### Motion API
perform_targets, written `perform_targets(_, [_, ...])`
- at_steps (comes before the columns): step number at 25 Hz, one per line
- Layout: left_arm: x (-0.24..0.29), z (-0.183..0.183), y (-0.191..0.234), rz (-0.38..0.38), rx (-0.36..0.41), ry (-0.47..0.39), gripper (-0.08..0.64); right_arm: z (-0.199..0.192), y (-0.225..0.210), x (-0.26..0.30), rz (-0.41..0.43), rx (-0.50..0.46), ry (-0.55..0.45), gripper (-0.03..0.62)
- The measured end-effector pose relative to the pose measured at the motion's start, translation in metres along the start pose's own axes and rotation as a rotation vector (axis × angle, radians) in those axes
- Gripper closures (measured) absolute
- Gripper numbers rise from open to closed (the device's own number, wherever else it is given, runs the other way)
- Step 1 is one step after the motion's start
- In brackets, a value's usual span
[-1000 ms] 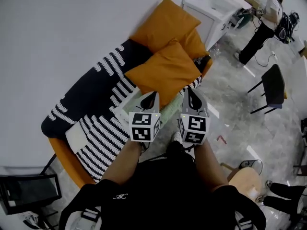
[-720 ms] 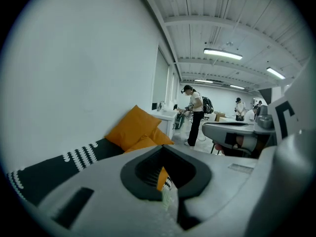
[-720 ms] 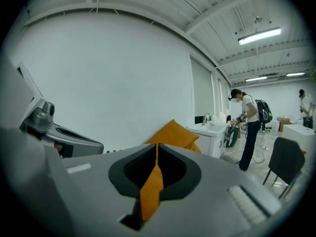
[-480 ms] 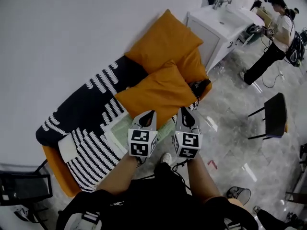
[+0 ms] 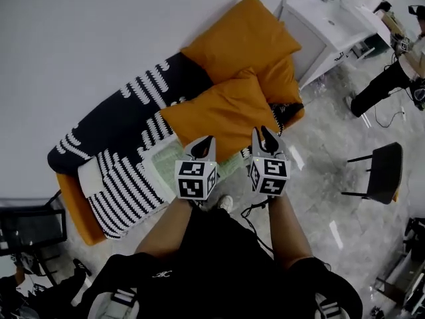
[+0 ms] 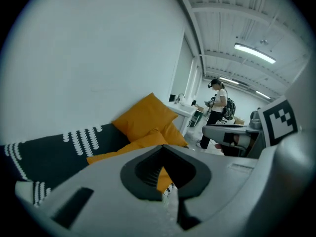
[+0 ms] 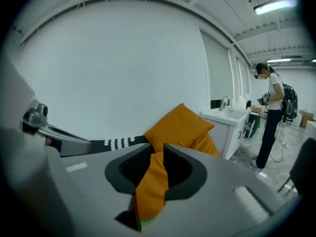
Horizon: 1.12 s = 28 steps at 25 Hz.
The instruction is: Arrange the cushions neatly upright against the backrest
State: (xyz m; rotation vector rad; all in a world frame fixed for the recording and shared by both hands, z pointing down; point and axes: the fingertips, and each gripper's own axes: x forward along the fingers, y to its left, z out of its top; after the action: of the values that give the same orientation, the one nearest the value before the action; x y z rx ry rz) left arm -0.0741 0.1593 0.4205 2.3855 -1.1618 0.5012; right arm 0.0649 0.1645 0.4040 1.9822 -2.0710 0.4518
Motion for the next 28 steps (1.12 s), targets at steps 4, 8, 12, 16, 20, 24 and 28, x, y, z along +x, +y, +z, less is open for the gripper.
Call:
perform_targets(4, [0.005, -0.019, 0.035, 0.038, -0.052, 0.045, 0.515, -0.016, 0.019, 0.024, 0.053, -0.010, 0.071, 0.480])
perform_targets(8, [0.028, -0.037, 0.071, 0.059, -0.117, 0.089, 0.452, -0.039, 0.021, 0.058, 0.054, -0.048, 0.162, 0.443])
perform_targets(12, [0.055, -0.060, 0.104, 0.076, -0.206, 0.142, 0.377, -0.062, 0.006, 0.091, 0.036, -0.080, 0.234, 0.403])
perform_targets(16, [0.082, -0.086, 0.141, 0.121, -0.260, 0.167, 0.290, -0.082, -0.010, 0.132, 0.041, -0.122, 0.296, 0.359])
perform_targets(20, [0.116, -0.120, 0.167, 0.163, -0.271, 0.231, 0.176, -0.113, -0.038, 0.172, 0.032, -0.196, 0.360, 0.315])
perform_targets(24, [0.147, -0.152, 0.183, 0.178, -0.326, 0.300, 0.153, -0.158, -0.065, 0.212, 0.051, -0.250, 0.460, 0.245])
perform_targets(28, [0.173, -0.190, 0.209, 0.215, -0.356, 0.363, 0.152, -0.201, -0.091, 0.250, 0.039, -0.245, 0.566, 0.209])
